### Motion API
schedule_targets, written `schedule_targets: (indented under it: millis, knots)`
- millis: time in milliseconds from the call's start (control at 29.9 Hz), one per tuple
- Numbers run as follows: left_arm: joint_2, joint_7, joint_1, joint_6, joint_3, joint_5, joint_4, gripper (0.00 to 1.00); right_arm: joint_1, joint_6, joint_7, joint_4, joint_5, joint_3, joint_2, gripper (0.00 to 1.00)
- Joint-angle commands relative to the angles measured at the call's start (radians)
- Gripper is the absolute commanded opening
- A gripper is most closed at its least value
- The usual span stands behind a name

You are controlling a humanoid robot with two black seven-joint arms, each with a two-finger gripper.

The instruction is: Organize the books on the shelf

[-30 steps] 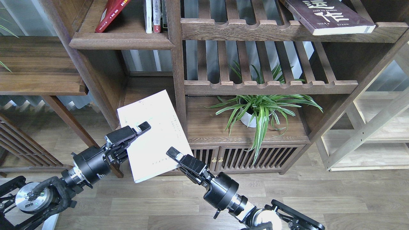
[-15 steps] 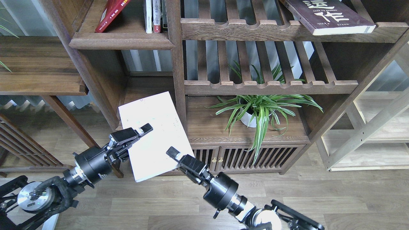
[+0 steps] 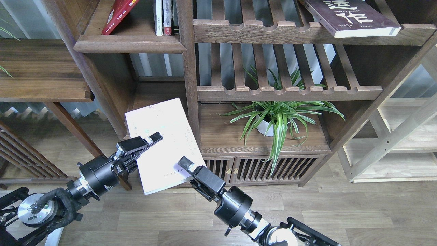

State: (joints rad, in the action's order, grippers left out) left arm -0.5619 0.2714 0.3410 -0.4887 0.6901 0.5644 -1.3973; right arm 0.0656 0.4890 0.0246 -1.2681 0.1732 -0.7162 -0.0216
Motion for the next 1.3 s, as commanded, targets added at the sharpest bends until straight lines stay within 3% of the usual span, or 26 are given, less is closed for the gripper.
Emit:
schedule_targets:
  millis: [0,234,568,768,969,1136,1270]
  knots:
    - [-0.022,-0.015,0.000,0.000,0.040,-0.072,-0.018,0.00,-0.001,0.000,0.003,0.103,0.002,-0.097,-0.006,0.94]
    - [-0.062,-0.017,-0.005,0.000,0.254,-0.277,-0.072,0.00,0.000,0.000,0.006,0.263,0.002,-0.212,-0.018,0.97]
    - [-0.036,-0.012,-0.013,0.000,0.652,-0.612,-0.172,0.00,-0.001,0.000,0.001,0.291,-0.018,-0.204,-0.072,0.97]
    - [0.106,-0.015,-0.013,0.000,0.824,-0.770,-0.287,0.00,-0.003,0.000,0.001,0.296,-0.018,-0.198,-0.080,0.97]
    - [0.336,-0.015,0.018,0.000,0.956,-1.044,-0.299,0.00,-0.001,0.000,0.001,0.296,-0.020,-0.192,-0.080,0.97]
    - [0.373,-0.023,0.055,0.004,0.977,-1.172,-0.299,0.00,0.000,0.000,0.001,0.294,-0.018,-0.190,-0.081,0.97]
    - [0.373,-0.032,0.133,0.159,0.977,-1.268,-0.302,0.00,-0.004,0.000,0.001,0.294,-0.018,-0.186,-0.069,0.97]
